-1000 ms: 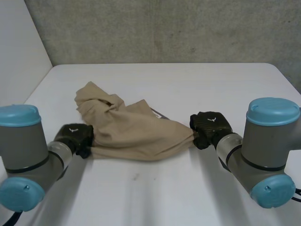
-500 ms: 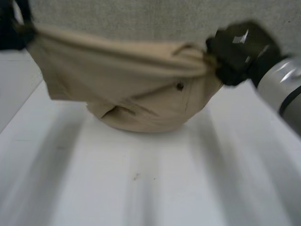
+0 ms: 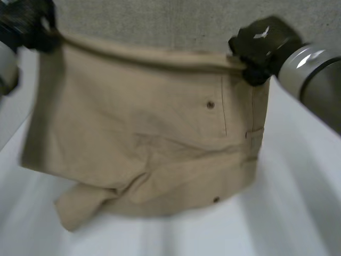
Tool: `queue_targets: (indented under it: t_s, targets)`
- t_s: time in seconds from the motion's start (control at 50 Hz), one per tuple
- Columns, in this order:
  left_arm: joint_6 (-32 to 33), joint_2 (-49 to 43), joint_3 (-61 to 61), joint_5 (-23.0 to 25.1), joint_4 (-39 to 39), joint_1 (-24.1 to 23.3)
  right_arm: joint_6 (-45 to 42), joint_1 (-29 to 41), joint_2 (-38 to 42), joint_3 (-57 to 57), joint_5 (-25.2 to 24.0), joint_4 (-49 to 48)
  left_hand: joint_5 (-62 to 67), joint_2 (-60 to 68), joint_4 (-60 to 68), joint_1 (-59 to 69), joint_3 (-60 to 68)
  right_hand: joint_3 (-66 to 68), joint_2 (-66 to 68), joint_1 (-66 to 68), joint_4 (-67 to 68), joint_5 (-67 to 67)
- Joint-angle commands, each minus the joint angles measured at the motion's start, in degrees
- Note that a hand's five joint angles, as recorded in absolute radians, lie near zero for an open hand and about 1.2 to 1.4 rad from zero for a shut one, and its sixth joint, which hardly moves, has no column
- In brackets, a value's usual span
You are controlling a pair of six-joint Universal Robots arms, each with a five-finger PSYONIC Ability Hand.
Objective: Fold the shorts.
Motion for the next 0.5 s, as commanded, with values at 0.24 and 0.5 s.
queue_targets:
  t_s: [0.24,0.5]
  targets:
    - [6.8,-24.5,33.2,-13.4,25.1,-6.1,3.8,0.5,10.1,-3.9,7.6,-48.7,15.5,11.4,11.1,15.7,11.7,11.6,12.7,24.6,11.7,13.1]
    - [6.1,-7.8,7.5,-12.6,39.7,-8.5,5.4,0.4,7.2,-2.4,7.5,-49.1,15.5,11.4,11.1,15.7,11.7,11.6,12.7,24.6,11.7,13.1]
